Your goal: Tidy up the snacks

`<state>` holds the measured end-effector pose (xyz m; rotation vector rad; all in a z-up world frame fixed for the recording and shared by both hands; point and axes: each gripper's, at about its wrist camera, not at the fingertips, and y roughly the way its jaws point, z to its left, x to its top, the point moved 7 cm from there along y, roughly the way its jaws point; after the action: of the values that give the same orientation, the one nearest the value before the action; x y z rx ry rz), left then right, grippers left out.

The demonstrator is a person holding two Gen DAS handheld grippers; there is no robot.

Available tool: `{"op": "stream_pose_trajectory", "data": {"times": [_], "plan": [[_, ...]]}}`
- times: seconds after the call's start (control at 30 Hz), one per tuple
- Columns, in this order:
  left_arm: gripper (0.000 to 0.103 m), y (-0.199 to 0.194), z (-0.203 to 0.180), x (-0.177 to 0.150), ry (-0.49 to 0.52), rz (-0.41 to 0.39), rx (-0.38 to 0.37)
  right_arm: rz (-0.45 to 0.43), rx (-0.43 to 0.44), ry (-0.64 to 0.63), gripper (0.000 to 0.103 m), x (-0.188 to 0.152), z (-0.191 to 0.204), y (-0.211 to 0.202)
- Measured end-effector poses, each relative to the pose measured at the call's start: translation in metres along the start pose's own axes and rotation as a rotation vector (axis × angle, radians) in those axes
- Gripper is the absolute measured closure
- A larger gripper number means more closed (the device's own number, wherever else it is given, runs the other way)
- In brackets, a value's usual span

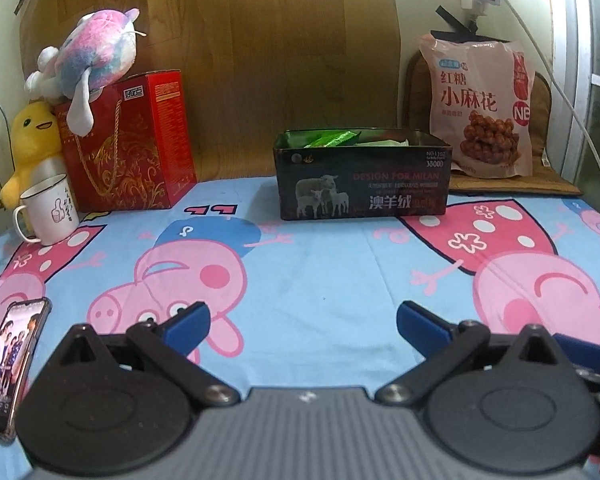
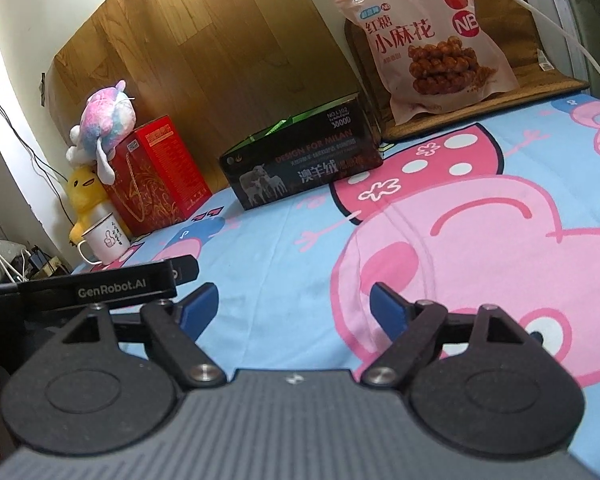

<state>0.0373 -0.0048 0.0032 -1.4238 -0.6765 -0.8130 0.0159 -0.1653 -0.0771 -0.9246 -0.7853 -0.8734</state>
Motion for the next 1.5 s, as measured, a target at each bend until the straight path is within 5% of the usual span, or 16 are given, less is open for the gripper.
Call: {"op": "stream_pose_trajectory", "data": {"times": [1.5], "plan": [[0.000,-0.003,0.014,0.002,-0.013,-0.046,0.116,-0.023,-0.022,-0.018,0.016,-0.003,-0.002,0.001]]}}
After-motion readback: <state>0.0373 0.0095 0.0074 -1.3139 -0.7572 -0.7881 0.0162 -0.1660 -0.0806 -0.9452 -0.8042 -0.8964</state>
